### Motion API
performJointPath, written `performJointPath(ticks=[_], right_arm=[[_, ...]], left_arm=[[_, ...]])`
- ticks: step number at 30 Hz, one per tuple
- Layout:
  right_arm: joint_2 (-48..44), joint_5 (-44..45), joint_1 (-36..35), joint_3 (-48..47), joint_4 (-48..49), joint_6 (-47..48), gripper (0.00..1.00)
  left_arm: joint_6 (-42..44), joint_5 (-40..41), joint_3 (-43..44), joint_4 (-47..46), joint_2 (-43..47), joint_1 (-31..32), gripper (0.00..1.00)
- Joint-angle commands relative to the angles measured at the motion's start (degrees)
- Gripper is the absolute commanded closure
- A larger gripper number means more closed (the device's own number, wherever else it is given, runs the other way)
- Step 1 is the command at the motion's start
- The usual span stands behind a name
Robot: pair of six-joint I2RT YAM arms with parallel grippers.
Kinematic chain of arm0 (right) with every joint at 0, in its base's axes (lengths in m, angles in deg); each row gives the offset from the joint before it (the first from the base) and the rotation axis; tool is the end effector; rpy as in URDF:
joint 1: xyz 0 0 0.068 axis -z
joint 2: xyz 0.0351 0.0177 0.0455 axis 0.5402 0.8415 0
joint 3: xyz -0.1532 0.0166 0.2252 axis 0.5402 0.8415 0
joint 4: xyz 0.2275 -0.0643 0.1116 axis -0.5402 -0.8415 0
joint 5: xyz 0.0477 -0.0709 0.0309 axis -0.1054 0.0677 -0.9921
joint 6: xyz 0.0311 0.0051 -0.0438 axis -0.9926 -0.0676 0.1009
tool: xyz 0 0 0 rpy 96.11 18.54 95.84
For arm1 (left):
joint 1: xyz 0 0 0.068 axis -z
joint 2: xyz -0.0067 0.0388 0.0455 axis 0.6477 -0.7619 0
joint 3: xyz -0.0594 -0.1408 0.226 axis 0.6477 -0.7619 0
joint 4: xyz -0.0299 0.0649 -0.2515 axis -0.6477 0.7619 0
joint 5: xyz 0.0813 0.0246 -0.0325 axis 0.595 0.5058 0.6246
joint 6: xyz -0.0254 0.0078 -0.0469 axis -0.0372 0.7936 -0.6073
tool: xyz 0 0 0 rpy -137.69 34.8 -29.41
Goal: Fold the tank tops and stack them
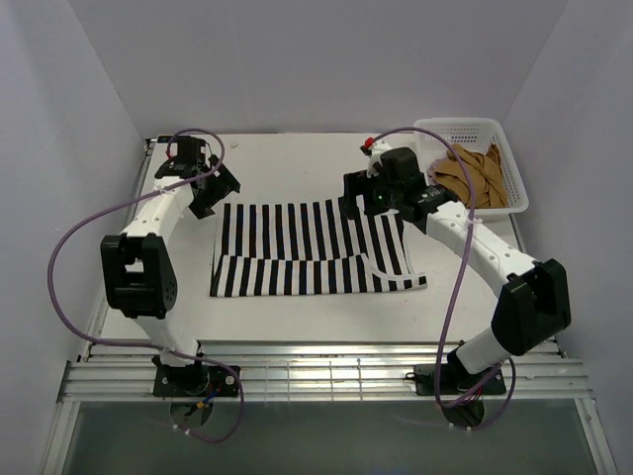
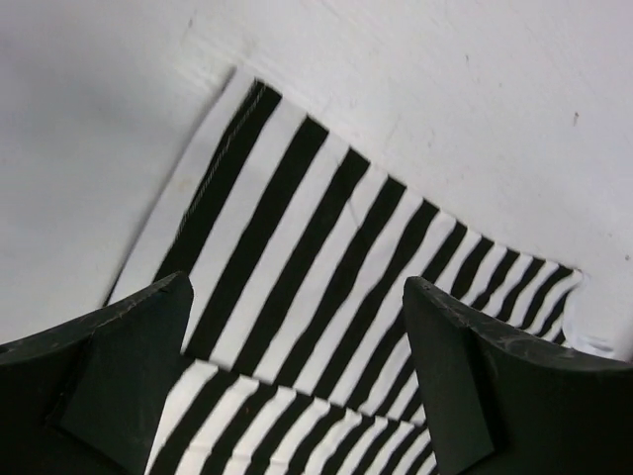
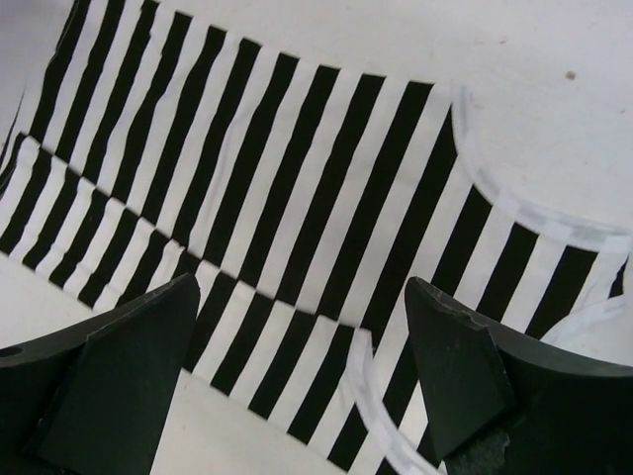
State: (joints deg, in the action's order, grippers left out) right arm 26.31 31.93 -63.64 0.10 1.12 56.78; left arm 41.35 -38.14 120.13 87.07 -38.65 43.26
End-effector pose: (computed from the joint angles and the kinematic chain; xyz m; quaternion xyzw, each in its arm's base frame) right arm 0.2909 0.1775 0.3170 -0.1753 0.8585 0.2011 0.4380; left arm 0.3656 -0.0180 0.2652 -0.3141 0.9057 -0.0998 0.2665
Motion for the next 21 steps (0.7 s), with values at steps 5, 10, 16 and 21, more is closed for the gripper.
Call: performJointPath(ticks=[5,10,16,21], right_arm=[[11.1,2.9,4.3,-11.7,-2.1,4.4,0.10],[16.8,2.3,5.6,-17.6,-3.8,6.4,0.10],[18.9,1.9,6.3,-17.9,-3.9,7.1,0.10],[19.5,0.9,6.4,-17.3,-3.9,7.8,0.10]], left_arm=[[8.7,0.5,16.0,1.6,-14.3,-2.0,0.02],[10.0,3.0,22.9,4.1,-23.8,-2.2,0.02],[9.4,3.3,25.3,5.0,-28.0,-2.2,0.09],[9.2,5.3,25.4,5.3,-29.3,-2.5,0.21]])
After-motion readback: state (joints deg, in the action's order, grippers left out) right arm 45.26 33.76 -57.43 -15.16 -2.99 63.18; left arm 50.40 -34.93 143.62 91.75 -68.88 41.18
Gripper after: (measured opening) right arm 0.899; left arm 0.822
